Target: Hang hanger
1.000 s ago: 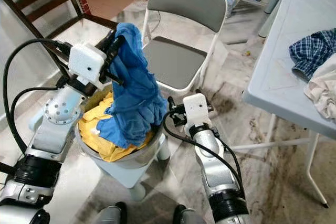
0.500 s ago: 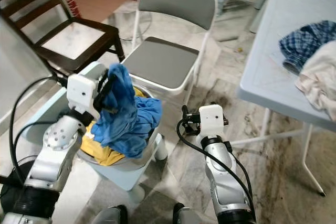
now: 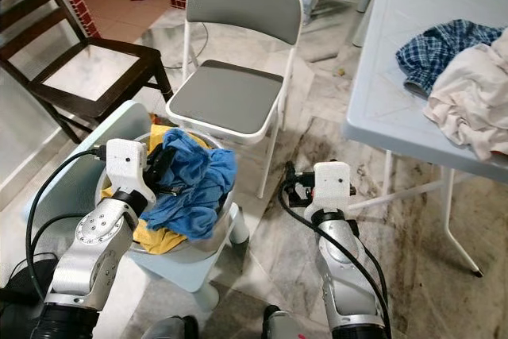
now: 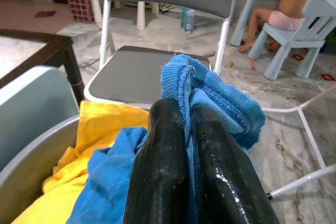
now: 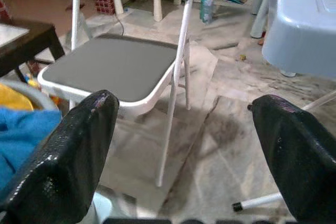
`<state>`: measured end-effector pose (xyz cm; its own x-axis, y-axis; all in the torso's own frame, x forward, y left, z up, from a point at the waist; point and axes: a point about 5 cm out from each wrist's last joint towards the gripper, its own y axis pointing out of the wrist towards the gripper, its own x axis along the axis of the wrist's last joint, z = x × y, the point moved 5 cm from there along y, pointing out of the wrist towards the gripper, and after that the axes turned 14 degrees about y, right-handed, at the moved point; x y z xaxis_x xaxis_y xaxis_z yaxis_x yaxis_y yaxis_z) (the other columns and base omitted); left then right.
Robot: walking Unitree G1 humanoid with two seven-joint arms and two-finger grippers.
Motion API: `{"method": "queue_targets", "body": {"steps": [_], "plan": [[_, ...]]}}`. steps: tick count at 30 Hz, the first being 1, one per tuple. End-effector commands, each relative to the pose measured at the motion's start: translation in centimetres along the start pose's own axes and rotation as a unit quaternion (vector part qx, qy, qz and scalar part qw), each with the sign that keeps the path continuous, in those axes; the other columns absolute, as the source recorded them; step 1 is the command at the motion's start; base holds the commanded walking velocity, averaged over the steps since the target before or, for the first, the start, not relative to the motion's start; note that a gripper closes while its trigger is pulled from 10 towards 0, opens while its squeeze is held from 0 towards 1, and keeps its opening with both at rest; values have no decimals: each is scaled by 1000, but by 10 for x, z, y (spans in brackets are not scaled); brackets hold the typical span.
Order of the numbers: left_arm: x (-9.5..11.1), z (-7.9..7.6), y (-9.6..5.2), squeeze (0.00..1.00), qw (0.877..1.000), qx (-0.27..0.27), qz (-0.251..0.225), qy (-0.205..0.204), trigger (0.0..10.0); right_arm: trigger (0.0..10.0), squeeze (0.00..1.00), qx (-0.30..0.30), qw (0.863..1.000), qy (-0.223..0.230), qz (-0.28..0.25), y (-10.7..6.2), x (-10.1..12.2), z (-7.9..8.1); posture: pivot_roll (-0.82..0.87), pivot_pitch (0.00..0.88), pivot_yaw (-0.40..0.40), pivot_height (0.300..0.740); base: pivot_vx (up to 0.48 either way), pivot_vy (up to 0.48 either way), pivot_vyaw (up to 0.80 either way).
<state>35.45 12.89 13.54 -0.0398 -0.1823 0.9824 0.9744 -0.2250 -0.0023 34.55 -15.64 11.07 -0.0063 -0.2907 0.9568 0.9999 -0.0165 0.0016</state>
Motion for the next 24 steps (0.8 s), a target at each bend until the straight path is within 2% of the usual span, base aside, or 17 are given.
{"method": "queue_targets", "body": {"steps": [1, 5, 8, 16, 24], "plan": [[-5, 3, -3, 0, 1000, -2, 11, -11, 10000, 10000, 0, -14, 1000, 20, -18, -2, 9, -6, 160, 128, 30, 740, 0, 0, 0], [-16, 10, -6, 0, 999, 23, 23, -16, 10000, 10000, 0, -26, 998, 39, -31, -7, 12, -16, 162, 83, 31, 740, 0, 0, 0], [-22, 9, -3, 0, 999, 27, 34, -18, 10000, 10000, 0, -36, 998, 44, -26, -8, 8, -24, 160, 44, 30, 740, 0, 0, 0], [-18, 14, 12, 0, 999, 25, 35, -9, 10000, 10000, 0, -31, 998, 40, -23, 1, 9, -23, 152, 11, 39, 740, 0, 0, 0], [-19, 10, 13, 0, 999, 24, 35, -13, 10000, 10000, 0, -29, 999, 37, -18, -2, 6, -23, 134, 27, 41, 740, 0, 0, -113]]}}
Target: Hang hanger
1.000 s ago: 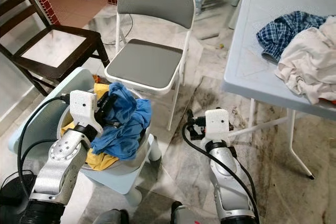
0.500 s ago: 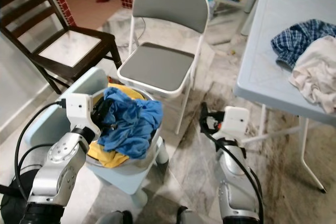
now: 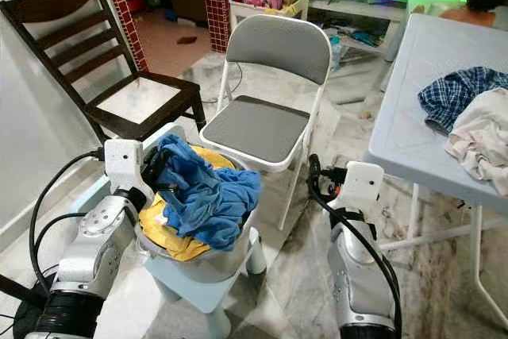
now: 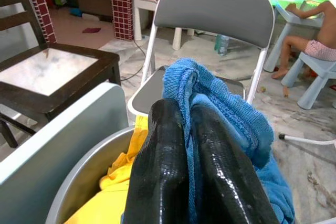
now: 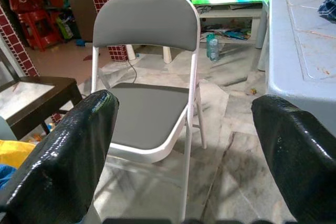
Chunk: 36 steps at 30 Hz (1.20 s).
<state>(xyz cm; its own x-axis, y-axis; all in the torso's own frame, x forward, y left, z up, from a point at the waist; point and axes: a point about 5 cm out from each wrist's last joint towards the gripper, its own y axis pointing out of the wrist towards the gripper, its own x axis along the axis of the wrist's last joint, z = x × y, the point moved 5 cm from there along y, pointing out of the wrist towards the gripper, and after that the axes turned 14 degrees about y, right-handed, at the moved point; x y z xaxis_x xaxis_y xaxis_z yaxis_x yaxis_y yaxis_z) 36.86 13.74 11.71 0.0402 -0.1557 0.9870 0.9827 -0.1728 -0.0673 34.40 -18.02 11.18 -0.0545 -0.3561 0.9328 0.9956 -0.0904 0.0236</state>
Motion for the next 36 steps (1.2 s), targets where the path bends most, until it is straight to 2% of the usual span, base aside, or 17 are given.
{"method": "queue_targets", "body": {"steps": [1, 9, 27, 30, 36], "plan": [[1, 0, 1, 0, 1000, 2, -1, 5, 10000, 10000, 0, 1, 1000, 0, 5, -2, -3, -1, 133, 29, 40, 740, 0, 0, -450], [-3, -4, 2, 0, 1000, 0, 6, 3, 10000, 10000, 0, -5, 1000, -3, 6, -2, -2, -5, 121, 41, 38, 740, -147, 0, -726], [-3, -4, 1, 0, 1000, -1, 5, 3, 10000, 10000, 0, 1, 1000, -10, 13, -2, -5, -3, 128, 58, 29, 740, -287, 0, 0], [-2, -4, 0, 0, 1000, -1, 0, -1, 10000, 10000, 0, 1, 1000, -12, 14, -2, -4, -3, 125, 64, 26, 740, 0, 0, 0], [1, -5, -3, 0, 999, -25, -20, -37, 10000, 10000, 0, 2, 1000, -15, 17, -4, -5, -3, 118, 78, 24, 740, 0, 0, 0]]}}
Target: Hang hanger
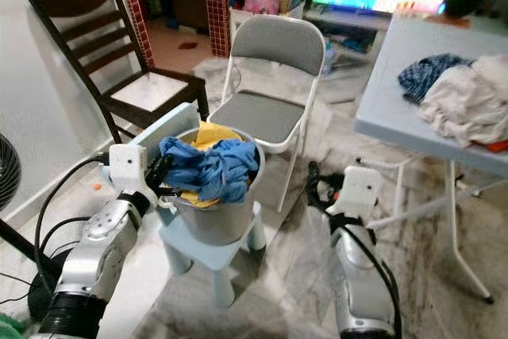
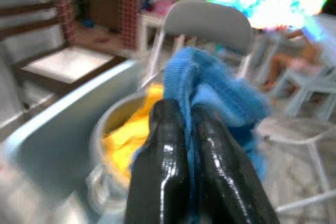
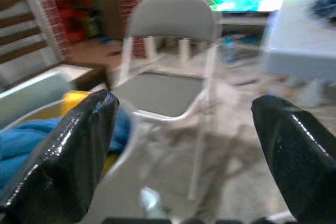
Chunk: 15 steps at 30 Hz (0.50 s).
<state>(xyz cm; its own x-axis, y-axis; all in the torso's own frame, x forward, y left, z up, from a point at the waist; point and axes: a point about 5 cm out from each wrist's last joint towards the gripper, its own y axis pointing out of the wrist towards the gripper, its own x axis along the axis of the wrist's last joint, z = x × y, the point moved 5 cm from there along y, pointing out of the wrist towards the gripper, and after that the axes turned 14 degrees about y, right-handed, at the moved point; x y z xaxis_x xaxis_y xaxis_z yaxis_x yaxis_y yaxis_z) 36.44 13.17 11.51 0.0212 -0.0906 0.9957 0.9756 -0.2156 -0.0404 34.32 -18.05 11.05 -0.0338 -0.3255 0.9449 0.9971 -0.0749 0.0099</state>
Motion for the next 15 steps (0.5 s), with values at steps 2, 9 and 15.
{"method": "queue_targets", "body": {"steps": [2, 9, 15], "plan": [[2, 1, 0, 0, 1000, -7, -6, -10, 10000, 10000, 0, -3, 1000, 2, 8, -3, -4, -2, 118, 78, 24, 740, 0, 0, 0], [3, -3, 0, 0, 999, -13, -9, -34, 10000, 10000, 0, -1, 1000, -4, 13, -4, -4, -3, 110, 88, 17, 740, 0, 0, 0], [4, -6, 0, 0, 999, -22, -11, -40, 10000, 10000, 0, 4, 1000, -6, 15, -4, -4, -1, 111, 95, 14, 740, 0, 0, -104]]}}
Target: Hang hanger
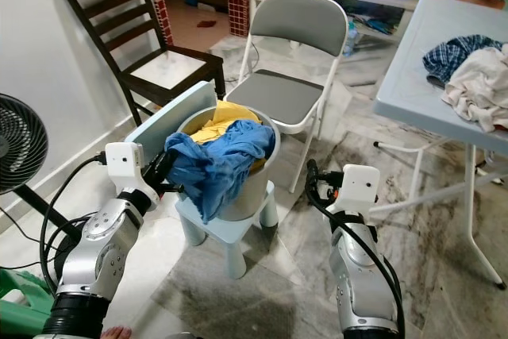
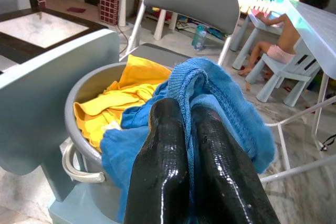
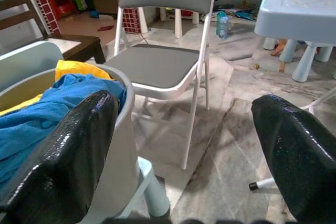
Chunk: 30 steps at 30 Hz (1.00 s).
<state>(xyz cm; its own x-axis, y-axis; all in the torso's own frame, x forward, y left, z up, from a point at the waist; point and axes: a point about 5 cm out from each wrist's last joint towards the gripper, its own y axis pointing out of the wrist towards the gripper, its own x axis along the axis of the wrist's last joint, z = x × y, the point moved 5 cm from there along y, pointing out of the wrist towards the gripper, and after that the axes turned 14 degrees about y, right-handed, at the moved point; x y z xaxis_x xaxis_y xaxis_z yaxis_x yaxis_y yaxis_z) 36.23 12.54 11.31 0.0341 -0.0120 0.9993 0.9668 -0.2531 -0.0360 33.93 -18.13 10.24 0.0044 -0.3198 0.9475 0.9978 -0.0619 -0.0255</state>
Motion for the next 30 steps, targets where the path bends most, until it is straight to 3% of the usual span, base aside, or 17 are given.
{"method": "queue_targets", "body": {"steps": [1, 21, 30], "plan": [[6, 0, 0, 0, 1000, -3, -8, 0, 10000, 10000, 0, 4, 1000, -2, -4, 1, 4, 3, 111, 98, 14, 740, 0, 0, -800], [7, 0, 0, 0, 1000, -8, -8, 0, 10000, 10000, 0, 5, 1000, -9, 4, 1, 0, 4, 111, 104, 19, 740, 0, 0, -800], [8, -3, 0, 0, 1000, -12, -9, -3, 10000, 10000, 0, 3, 1000, -9, 5, 0, -1, 3, 106, 109, 19, 740, 0, -265, -800]]}}
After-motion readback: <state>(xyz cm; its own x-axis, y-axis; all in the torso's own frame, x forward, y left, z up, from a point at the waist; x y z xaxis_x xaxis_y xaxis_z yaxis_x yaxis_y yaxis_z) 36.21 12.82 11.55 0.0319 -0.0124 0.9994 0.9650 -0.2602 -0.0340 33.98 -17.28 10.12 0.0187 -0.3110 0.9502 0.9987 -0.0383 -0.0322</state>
